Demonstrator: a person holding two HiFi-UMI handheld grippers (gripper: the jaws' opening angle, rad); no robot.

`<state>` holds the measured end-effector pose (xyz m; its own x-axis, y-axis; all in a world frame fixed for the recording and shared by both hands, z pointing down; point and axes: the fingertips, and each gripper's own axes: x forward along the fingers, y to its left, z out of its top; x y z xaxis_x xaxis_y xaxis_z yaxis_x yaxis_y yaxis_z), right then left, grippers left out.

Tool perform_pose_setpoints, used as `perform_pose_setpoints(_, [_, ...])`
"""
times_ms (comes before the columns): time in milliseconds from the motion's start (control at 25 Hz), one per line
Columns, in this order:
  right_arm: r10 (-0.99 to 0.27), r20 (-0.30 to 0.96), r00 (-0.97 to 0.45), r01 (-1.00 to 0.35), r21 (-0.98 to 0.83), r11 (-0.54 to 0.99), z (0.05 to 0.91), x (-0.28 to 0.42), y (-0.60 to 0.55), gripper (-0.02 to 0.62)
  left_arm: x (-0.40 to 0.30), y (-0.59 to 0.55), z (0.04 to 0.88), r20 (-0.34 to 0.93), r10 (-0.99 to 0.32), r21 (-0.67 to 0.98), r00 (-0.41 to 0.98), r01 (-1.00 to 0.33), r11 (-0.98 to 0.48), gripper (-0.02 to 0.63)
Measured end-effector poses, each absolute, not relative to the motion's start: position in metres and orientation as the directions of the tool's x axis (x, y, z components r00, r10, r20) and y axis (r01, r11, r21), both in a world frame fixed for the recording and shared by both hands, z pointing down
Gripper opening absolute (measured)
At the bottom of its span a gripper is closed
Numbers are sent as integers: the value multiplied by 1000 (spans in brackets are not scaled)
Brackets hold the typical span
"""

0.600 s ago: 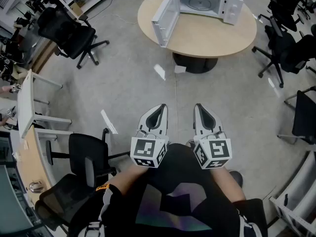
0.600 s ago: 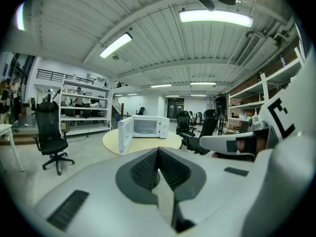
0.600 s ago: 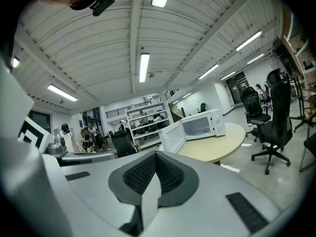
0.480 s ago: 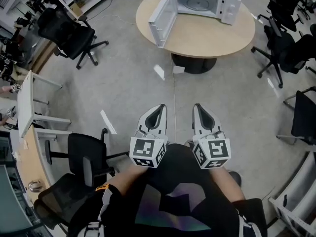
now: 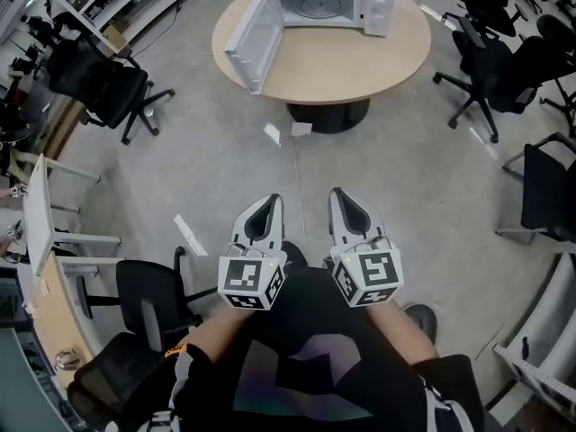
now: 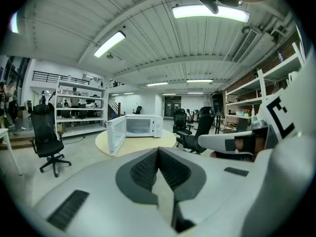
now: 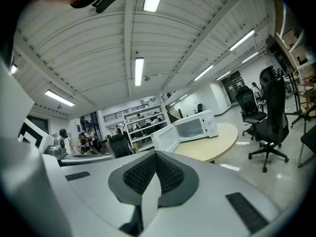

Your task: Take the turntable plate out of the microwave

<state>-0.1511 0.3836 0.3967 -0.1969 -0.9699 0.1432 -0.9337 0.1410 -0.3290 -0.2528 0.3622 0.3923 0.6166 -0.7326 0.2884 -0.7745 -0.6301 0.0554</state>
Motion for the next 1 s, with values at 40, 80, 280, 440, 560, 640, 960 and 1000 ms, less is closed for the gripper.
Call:
perform_pose_setpoints(40, [-970,145,-193,-934,-331,136,398,-149,383,17,-250,361,393,289,-728,56,621,-770,-635,48])
perform_pose_setpoints(80, [-971,148,-188,-934,-332,130,399,-147,383,17,-247,360,394,290,-723,56,626,-766,-641,48])
perform_pose_setpoints(280, [-973,170,-155,-944,-317,95,409,-138,372,17,-233,345,406,293,-692,75,660,-738,-671,48])
perform_pose_setpoints(440, [-971,205,-121,-955,-290,58,408,-124,352,17,-212,319,407,291,-660,113,693,-710,-695,48])
perform_pose_setpoints(560, [-968,233,-97,-963,-267,32,406,-111,330,17,-197,295,405,283,-641,144,713,-693,-707,48])
perform_pose_setpoints(640, [-963,255,-88,-966,-257,20,411,-107,316,17,-195,280,410,286,-634,161,718,-689,-707,48])
perform_pose_setpoints(960, [-939,335,-77,-976,-216,3,426,-106,234,17,-199,195,429,304,-631,221,714,-697,-682,48])
perform_pose_setpoints(1000, [-938,338,-73,-978,-207,2,424,-106,223,17,-198,185,429,301,-626,231,719,-692,-684,48])
